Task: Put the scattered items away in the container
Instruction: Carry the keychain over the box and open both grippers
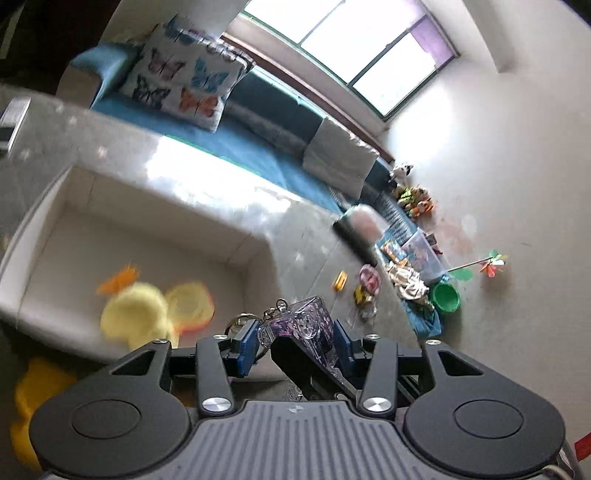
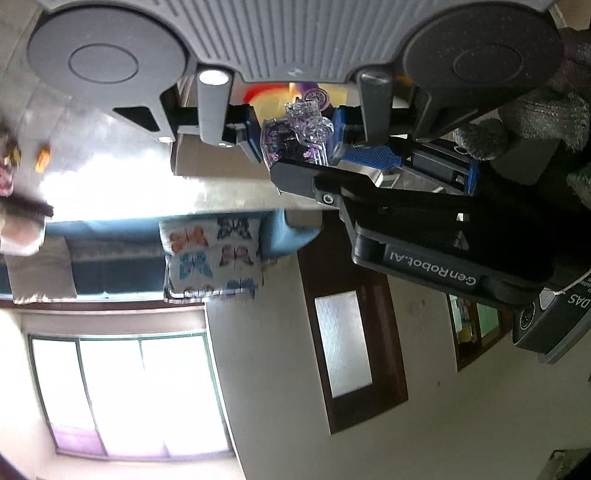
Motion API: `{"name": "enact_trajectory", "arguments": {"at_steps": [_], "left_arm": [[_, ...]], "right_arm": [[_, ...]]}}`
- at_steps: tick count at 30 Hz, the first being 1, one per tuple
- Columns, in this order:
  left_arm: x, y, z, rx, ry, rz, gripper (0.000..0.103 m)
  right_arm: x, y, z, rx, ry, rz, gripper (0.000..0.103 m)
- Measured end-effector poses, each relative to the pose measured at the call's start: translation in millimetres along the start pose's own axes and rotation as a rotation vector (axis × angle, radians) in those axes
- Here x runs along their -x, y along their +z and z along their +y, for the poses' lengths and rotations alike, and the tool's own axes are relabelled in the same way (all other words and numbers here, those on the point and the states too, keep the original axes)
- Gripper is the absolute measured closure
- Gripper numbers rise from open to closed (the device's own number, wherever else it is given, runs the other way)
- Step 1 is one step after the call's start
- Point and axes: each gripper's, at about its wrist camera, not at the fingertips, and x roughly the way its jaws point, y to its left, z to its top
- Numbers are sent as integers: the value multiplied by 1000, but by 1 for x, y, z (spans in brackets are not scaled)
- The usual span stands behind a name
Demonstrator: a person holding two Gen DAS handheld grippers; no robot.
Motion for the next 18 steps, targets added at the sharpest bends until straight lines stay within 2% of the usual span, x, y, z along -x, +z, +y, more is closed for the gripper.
{"name": "enact_trajectory", "arguments": {"at_steps": [6, 11, 18], "left_arm": [[-18, 31, 2, -6, 1, 4, 56], [-45, 38, 24, 31, -1, 38, 56], [-77, 36, 62, 93, 56, 95, 57]], "right_arm": [[-29, 23, -11, 1, -6, 0, 67], [-59, 17, -24, -25, -21, 57, 67], [-106, -2, -35, -52, -48, 175, 67]]}}
